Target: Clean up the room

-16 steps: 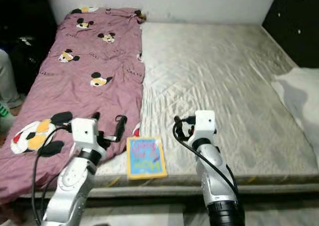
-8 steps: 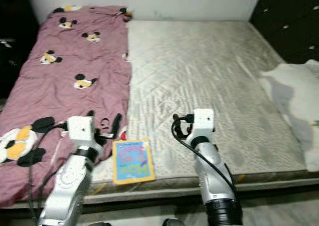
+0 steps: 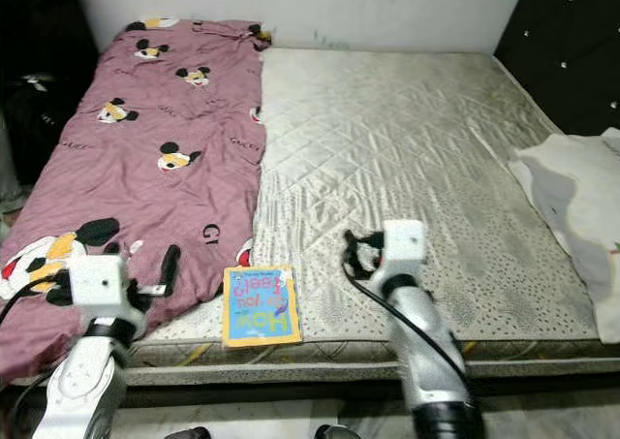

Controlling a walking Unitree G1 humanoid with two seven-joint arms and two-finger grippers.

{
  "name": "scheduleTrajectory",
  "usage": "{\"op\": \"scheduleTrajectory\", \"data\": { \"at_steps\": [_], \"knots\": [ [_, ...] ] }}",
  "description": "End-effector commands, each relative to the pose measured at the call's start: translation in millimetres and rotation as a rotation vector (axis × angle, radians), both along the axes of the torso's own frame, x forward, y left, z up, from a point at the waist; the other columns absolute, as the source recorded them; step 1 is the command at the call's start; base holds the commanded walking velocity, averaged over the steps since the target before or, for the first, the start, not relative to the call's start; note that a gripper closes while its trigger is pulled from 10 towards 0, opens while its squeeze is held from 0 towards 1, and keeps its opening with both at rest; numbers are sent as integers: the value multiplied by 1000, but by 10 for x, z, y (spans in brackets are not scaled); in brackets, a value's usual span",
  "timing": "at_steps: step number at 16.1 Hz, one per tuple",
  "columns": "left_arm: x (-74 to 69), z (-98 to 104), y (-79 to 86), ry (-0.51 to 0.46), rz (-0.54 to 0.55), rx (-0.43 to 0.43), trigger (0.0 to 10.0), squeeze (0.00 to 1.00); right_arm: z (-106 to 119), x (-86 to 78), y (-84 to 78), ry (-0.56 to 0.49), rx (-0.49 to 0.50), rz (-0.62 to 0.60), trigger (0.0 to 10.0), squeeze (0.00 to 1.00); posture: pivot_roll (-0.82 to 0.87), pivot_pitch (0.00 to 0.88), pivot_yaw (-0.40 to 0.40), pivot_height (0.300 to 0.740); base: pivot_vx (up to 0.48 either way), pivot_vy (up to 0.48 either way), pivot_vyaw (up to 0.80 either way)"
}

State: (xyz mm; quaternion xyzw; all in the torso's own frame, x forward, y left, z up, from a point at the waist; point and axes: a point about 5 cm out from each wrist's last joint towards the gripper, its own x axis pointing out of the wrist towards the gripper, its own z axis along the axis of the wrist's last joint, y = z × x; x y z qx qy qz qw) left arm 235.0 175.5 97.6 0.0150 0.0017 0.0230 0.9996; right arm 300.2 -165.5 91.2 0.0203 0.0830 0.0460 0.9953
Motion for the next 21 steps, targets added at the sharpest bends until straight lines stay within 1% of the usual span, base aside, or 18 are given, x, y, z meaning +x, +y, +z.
{"op": "scheduleTrajectory", "data": {
  "at_steps": [1,3,5,7,8,11,13,14,15,17,21],
  "knots": [
    [-22,4,34,11,15,6,10000,0,40,-16,-36,-15,11,-4,10000,0,3,141,-51,740,0,0,0],
    [-15,6,20,13,-5,5,10000,0,41,-19,-31,-14,14,-4,10000,0,0,148,-51,740,0,0,0],
    [-8,40,-6,4,-16,-21,10000,0,57,-27,-14,-18,14,1,10000,0,-2,161,-51,740,0,0,0],
    [-25,70,-33,-25,-39,-58,10000,0,52,-52,-22,-20,19,-1,10000,0,-2,161,-50,740,0,0,0],
    [-39,80,-51,-43,-67,-49,10000,0,55,-56,-22,-28,21,-4,10000,0,-1,160,-50,740,0,0,0],
    [-28,68,-24,-38,-44,-61,10000,0,71,-57,-16,-43,20,-5,10000,0,1,156,-51,740,0,0,0],
    [-27,67,-14,-35,-37,-55,10000,0,76,-52,12,-41,17,5,10000,0,1,156,-51,740,0,0,-675],
    [-12,63,-19,-33,-27,-65,10000,0,74,-42,8,-38,22,2,10000,0,1,154,-54,740,0,0,-800],
    [0,65,-31,-29,-36,-51,10000,0,76,-35,11,-39,20,4,10000,0,0,154,-55,740,0,0,-800],
    [3,61,-38,-25,-36,-74,10000,0,79,-30,11,-42,21,5,10000,0,1,157,-56,740,0,0,-731],
    [19,93,-58,-51,-72,-39,10000,0,87,-14,26,-43,15,11,10000,0,-4,166,-56,740,0,0,0]
  ]
}}
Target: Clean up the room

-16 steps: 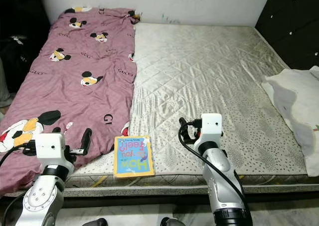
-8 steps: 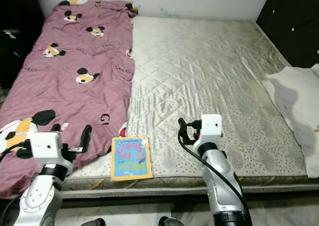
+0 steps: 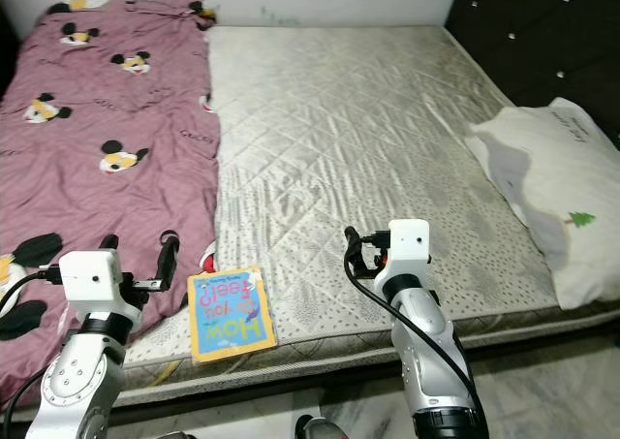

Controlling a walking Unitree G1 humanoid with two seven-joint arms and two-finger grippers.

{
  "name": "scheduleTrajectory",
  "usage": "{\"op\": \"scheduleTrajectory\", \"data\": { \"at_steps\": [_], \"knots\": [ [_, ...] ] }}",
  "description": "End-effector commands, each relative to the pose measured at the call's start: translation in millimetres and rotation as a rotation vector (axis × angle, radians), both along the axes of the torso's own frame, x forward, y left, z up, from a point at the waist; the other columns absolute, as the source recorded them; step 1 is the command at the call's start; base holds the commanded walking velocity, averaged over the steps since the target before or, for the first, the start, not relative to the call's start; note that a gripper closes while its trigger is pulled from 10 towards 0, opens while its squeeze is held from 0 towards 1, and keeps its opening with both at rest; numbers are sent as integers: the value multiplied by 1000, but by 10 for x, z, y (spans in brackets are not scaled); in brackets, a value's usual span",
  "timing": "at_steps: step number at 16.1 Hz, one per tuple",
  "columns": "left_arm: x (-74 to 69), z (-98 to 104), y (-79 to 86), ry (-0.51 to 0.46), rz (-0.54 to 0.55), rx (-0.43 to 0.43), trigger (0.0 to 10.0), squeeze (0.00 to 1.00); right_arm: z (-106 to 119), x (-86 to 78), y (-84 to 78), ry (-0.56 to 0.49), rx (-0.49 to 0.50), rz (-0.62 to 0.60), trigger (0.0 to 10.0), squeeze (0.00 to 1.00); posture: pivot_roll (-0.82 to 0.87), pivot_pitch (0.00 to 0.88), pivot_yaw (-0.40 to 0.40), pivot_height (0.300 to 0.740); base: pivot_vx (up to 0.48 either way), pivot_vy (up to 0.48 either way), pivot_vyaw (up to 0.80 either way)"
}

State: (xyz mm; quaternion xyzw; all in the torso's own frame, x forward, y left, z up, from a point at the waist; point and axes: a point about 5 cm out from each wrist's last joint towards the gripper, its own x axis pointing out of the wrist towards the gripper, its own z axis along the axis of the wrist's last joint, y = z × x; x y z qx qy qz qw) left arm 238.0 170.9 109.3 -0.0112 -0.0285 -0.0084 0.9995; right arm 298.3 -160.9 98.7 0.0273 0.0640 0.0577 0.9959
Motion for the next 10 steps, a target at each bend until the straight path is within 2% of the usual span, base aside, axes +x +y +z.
{"op": "scheduleTrajectory", "data": {
  "at_steps": [1,5,10],
  "knots": [
    [-7,-24,-12,10,-5,13,10000,0,15,7,-18,-6,-2,-10,10000,0,-4,169,-56,740,0,0,0],
    [3,-39,30,26,39,4,10000,0,24,1,-6,-13,11,-4,10000,0,-8,178,-55,740,0,0,0],
    [20,-34,-5,26,29,-6,10000,0,-1,-17,19,5,9,21,10000,0,-12,192,-57,740,0,0,0]
  ]
}}
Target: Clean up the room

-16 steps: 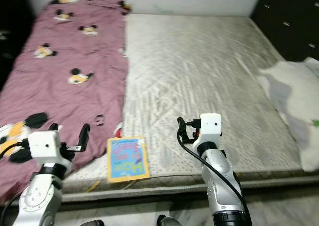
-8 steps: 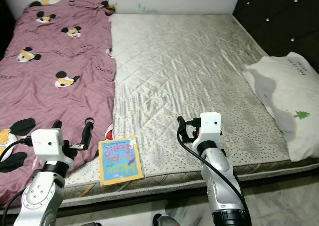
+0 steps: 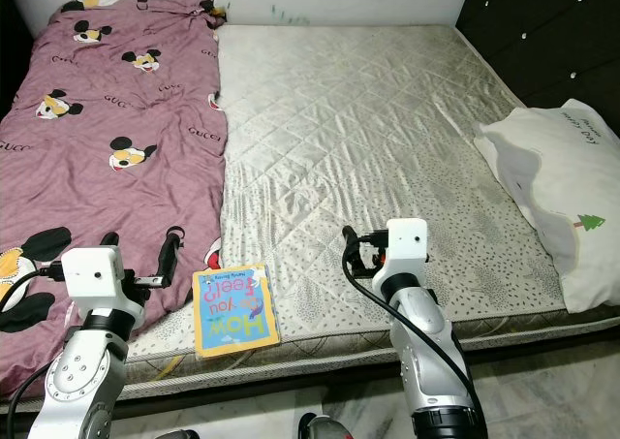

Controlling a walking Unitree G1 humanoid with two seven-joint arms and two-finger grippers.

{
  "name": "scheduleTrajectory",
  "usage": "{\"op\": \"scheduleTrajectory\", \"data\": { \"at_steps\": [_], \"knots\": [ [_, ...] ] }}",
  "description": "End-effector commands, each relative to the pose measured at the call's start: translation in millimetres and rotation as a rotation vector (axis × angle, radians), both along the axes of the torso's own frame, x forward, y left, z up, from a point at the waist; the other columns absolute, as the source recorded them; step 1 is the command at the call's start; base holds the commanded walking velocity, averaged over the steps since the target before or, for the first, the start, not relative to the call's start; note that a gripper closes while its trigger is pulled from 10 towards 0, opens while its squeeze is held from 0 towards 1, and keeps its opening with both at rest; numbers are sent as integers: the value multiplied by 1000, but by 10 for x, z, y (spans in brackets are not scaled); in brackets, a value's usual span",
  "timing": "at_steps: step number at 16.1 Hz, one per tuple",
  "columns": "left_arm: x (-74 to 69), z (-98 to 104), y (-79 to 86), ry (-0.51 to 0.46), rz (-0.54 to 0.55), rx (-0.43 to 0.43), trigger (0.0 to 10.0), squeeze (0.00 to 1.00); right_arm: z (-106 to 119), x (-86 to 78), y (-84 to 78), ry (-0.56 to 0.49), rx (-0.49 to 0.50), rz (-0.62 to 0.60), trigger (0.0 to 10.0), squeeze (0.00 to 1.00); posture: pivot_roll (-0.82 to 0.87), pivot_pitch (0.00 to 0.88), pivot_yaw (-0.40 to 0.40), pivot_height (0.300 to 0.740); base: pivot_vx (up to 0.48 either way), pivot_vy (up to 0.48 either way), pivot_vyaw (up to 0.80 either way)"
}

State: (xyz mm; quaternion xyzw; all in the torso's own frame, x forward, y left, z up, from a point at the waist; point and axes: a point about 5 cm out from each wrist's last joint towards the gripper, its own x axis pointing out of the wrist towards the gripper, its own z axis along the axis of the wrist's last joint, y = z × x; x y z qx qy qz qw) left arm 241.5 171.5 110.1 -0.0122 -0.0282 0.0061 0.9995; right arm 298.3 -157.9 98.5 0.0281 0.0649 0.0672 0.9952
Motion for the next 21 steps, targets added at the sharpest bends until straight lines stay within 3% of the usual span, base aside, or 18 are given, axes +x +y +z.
{"op": "scheduleTrajectory", "data": {
  "at_steps": [1,4,15,21],
  "knots": [
    [-17,-41,-11,24,1,-3,10000,0,0,-19,-10,5,7,3,10000,0,-12,192,-57,740,0,0,0],
    [-20,-40,-6,24,6,0,10000,0,-4,-18,5,9,10,10,10000,0,-10,196,-56,730,0,0,0],
    [20,-31,-5,16,8,9,10000,0,16,8,13,-5,12,12,10000,0,-11,191,-53,595,0,0,0],
    [41,-34,18,20,43,15,10000,0,30,15,30,-12,11,24,10000,0,-13,191,-53,590,0,0,0]
  ]
}}
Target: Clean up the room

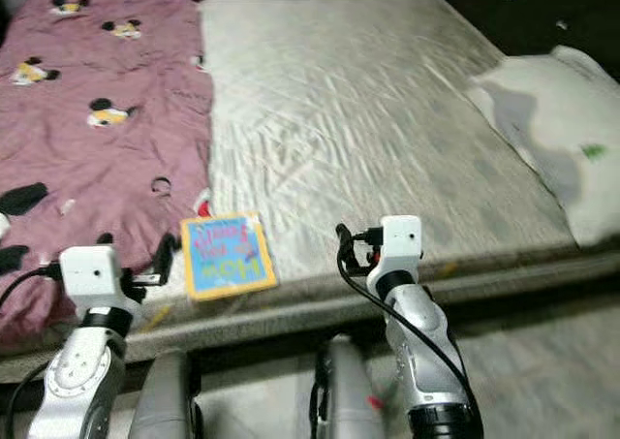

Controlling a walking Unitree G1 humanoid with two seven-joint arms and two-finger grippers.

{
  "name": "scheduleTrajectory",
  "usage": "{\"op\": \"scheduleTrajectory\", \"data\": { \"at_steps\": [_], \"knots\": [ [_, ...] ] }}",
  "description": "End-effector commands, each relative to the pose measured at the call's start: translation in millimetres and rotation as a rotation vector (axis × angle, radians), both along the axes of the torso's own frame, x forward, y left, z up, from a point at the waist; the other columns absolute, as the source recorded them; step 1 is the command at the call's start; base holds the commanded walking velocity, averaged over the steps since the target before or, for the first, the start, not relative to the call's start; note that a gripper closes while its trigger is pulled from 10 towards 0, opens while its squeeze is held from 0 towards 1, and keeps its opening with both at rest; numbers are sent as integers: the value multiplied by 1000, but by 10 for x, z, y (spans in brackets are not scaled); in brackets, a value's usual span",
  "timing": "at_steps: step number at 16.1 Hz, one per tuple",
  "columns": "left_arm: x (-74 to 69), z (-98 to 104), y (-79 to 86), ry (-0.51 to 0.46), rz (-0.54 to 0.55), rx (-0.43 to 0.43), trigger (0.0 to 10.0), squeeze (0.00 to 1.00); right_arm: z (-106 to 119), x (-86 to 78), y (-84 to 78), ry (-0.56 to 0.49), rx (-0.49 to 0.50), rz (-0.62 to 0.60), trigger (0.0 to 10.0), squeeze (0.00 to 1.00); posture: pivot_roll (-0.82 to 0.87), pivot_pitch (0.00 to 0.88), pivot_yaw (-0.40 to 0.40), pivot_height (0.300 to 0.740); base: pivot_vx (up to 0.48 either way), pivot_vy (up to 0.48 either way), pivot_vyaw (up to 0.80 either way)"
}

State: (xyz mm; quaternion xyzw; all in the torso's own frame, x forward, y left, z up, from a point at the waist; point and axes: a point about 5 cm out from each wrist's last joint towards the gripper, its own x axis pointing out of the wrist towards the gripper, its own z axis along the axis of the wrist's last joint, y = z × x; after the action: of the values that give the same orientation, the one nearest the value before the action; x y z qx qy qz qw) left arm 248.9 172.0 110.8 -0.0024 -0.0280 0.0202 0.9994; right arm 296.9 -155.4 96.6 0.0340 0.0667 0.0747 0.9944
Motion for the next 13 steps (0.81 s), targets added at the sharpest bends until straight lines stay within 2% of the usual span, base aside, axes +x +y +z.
{"op": "scheduleTrajectory", "data": {
  "at_steps": [1,9,13],
  "knots": [
    [-32,-40,9,17,10,-5,10000,0,48,28,6,-15,1,10,10000,0,-12,191,-53,590,0,0,0],
    [-23,-45,-17,15,6,-9,10000,0,29,26,48,-9,-6,44,10000,0,-8,184,-53,585,0,0,0],
    [-9,-43,-7,13,24,1,10000,0,20,31,59,-5,-8,51,10000,0,-8,182,-53,530,0,0,0]
  ]
}}
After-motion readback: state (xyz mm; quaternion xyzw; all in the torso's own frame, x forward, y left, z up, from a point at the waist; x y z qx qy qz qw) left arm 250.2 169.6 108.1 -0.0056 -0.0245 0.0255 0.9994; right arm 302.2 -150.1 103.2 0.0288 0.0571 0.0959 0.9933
